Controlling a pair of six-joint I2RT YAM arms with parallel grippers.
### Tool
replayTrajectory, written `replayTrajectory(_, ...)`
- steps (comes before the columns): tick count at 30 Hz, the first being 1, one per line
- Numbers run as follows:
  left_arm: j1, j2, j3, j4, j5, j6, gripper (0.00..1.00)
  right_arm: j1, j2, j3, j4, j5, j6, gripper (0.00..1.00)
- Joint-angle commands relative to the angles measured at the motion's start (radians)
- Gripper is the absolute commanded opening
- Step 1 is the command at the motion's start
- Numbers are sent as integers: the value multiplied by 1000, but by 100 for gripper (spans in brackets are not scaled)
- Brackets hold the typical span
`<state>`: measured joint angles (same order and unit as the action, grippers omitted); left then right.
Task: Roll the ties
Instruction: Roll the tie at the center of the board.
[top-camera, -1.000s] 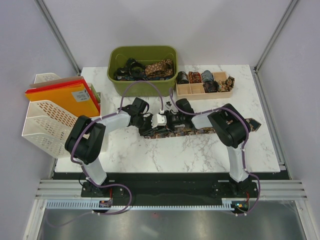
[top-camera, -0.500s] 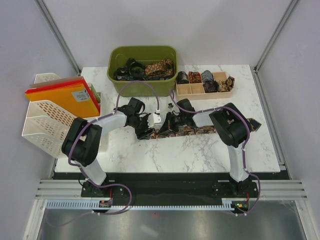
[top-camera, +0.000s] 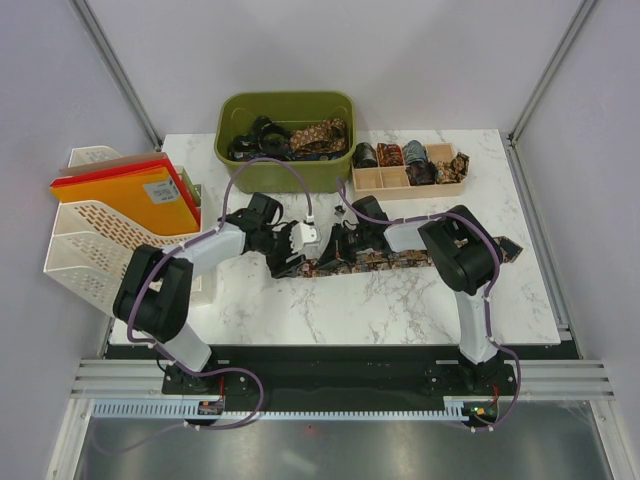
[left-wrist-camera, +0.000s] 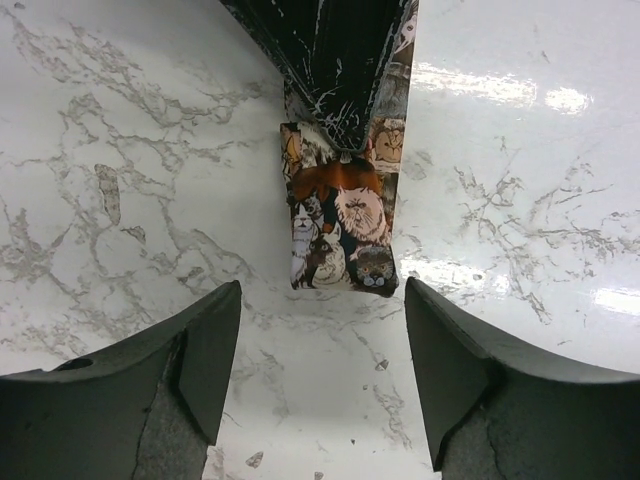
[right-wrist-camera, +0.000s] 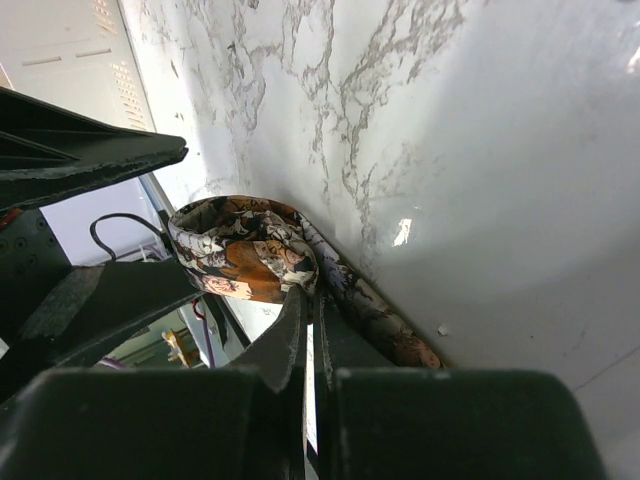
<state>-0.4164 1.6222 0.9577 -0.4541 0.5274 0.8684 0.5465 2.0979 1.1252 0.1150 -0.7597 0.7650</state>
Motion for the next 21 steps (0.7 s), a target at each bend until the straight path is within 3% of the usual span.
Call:
replayTrajectory(1, -7, 14, -22, 52, 28, 7, 75, 7, 40, 4, -63, 80, -41, 0)
replayTrajectory(3, -9, 24, -22, 60, 31, 9, 72, 4, 40, -1, -61, 80, -36, 0)
replayTrajectory(9, -12, 10, 9, 60, 48, 9, 50, 13, 36, 1, -52, 76, -30, 0)
replayTrajectory(15, -38, 1, 52, 52, 69, -35, 44, 20, 14, 5, -26, 59, 8, 0)
replayTrajectory(21, -99, 44, 99, 58, 75, -81, 44, 24, 39, 4, -25, 59, 8, 0)
